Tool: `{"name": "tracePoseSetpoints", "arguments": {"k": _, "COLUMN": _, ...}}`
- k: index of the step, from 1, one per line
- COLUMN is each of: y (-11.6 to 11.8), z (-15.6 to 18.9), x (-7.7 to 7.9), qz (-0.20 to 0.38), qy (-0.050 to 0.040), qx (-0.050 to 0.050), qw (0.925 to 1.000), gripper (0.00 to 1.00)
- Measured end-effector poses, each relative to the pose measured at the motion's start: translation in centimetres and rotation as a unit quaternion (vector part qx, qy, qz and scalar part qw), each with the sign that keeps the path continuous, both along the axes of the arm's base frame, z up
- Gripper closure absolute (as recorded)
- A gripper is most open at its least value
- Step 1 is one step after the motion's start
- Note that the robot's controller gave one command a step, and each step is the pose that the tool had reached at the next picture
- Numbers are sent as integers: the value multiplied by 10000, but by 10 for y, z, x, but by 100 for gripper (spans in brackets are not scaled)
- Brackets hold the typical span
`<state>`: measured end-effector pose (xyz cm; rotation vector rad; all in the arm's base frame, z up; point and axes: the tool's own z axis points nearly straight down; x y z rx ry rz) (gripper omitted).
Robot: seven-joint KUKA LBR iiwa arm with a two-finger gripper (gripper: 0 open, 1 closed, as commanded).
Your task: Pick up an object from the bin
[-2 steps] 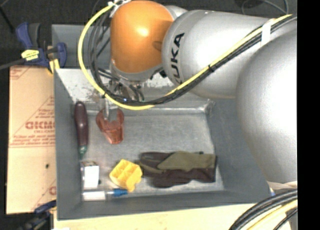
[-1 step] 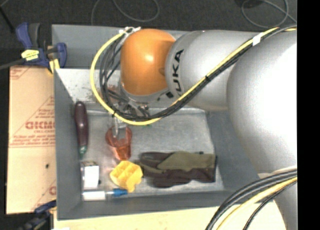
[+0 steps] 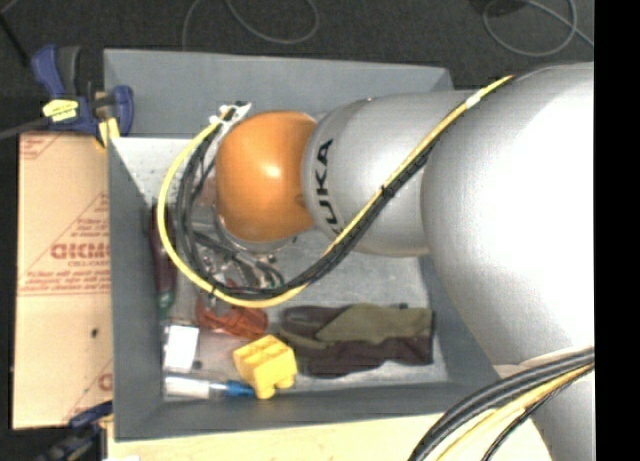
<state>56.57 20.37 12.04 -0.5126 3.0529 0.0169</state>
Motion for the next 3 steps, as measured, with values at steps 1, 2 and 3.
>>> {"name": "tracePoseSetpoints", "arguments": {"k": 1, "y": 0, "z": 0, "x": 0, "qz": -2, "qy": 0, "qx": 0, "qw": 10000, "gripper": 100}}
{"name": "tracePoseSetpoints", "arguments": {"k": 2, "y": 1, "z": 30, "x": -3, "qz": 219, "qy": 35, "qx": -28, "qw": 9998, "gripper": 100}}
{"name": "tracePoseSetpoints", "arguments": {"k": 3, "y": -25, "z": 63, "x": 6, "qz": 343, "qy": -40, "qx": 6, "qw": 9994, "gripper": 100}}
